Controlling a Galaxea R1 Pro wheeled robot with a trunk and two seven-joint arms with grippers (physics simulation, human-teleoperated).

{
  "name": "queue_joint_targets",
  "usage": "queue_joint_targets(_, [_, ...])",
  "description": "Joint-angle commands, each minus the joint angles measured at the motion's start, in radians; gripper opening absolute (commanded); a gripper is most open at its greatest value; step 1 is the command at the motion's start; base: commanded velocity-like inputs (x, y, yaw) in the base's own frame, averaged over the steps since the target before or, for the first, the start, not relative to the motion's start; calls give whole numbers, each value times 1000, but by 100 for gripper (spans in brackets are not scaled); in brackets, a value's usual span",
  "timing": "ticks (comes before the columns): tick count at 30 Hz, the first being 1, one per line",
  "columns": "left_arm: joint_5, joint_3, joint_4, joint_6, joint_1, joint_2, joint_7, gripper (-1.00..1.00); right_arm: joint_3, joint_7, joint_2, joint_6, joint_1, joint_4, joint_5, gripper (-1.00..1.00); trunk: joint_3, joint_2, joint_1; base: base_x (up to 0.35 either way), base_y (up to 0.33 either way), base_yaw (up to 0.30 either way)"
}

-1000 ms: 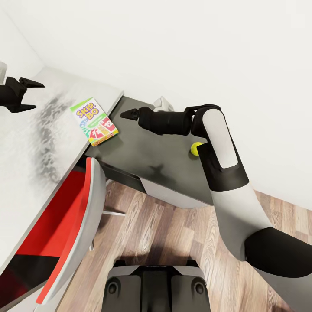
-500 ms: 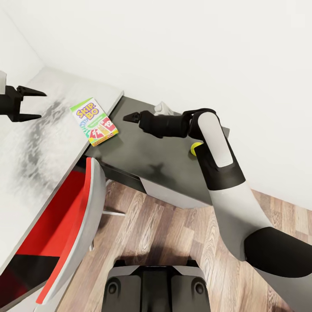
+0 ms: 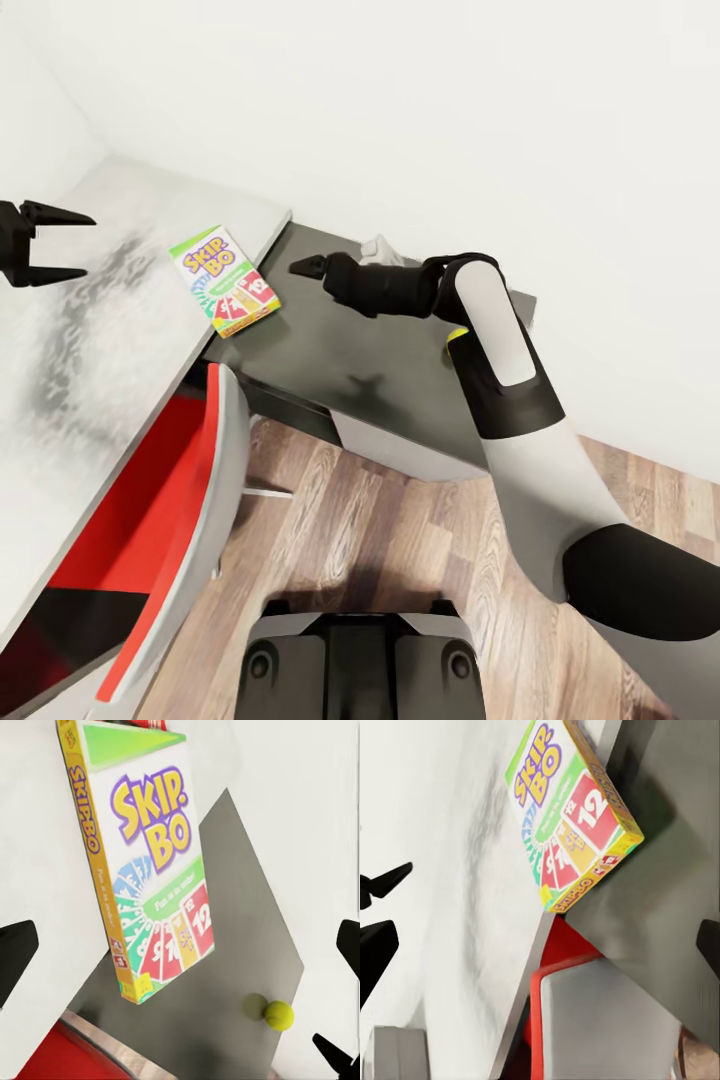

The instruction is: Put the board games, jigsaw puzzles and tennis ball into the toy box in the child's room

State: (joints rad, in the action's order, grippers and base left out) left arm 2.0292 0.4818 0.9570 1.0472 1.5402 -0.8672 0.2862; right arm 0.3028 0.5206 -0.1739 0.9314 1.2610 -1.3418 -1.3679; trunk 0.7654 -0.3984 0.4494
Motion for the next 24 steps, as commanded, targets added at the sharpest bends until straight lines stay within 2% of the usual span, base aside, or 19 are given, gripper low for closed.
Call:
queue_joint_targets(1, [12, 4, 2, 0, 1, -2, 7, 100, 0, 10, -1, 1, 0, 1, -10, 100, 1, -2, 1, 0, 132, 0])
queue_joint_targets(5, [18, 4, 7, 0, 0, -4, 7, 100, 0, 10, -1, -6, -1, 9, -11, 100, 1, -2, 1, 0, 78, 0])
queue_joint_targets(11, [24, 5, 10, 0, -6, -5, 7, 100, -1, 2, -1, -57, -14, 28, -20, 100, 1, -2, 1, -8, 25, 0])
queue_joint_targets(24, [26, 5, 26, 0, -35, -4, 7, 100, -1, 6, -1, -79, -24, 37, -21, 100, 1, -2, 1, -71, 77, 0])
